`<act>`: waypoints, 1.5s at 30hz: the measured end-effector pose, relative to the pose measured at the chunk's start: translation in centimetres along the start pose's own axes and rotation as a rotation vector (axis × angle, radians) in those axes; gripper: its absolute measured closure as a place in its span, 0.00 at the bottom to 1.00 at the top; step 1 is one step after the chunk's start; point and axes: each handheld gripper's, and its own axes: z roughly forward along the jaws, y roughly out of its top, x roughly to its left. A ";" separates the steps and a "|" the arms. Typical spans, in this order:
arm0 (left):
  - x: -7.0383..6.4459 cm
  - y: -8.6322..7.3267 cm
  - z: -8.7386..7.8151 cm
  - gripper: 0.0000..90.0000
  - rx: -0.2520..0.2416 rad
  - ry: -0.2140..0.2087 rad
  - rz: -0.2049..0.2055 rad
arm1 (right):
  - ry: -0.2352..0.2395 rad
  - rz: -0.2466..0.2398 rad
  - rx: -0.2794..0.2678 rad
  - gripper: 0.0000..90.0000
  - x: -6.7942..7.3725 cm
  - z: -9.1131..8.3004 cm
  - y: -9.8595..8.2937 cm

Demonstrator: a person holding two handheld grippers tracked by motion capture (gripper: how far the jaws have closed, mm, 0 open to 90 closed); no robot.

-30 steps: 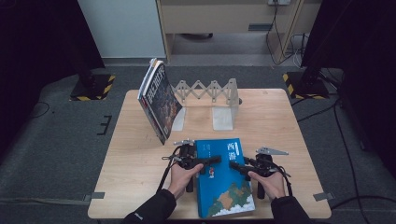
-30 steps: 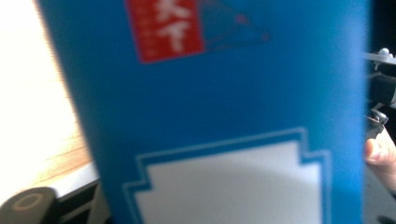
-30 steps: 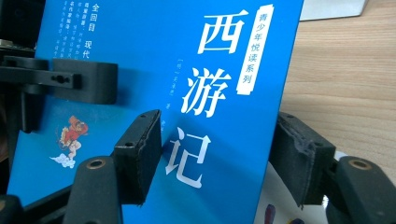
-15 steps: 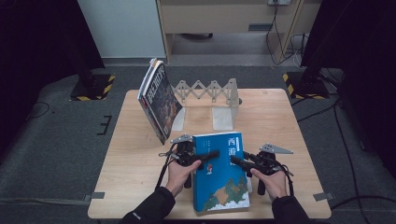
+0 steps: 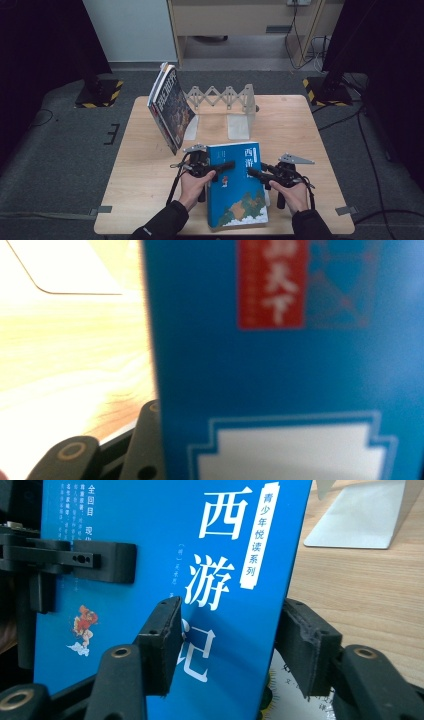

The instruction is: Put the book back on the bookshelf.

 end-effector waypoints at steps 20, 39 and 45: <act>-2.9 2.6 -3.8 0.67 0.041 0.035 0.137 | -0.005 0.005 -0.062 0.44 -1.3 -2.1 0.5; -5.2 5.9 -9.1 0.67 -0.075 0.108 0.240 | -0.126 -0.018 -0.037 0.45 -2.7 -3.2 0.5; -4.8 6.8 -10.5 0.67 -0.116 0.190 0.251 | -0.249 -0.085 0.039 0.43 -3.4 -3.4 0.3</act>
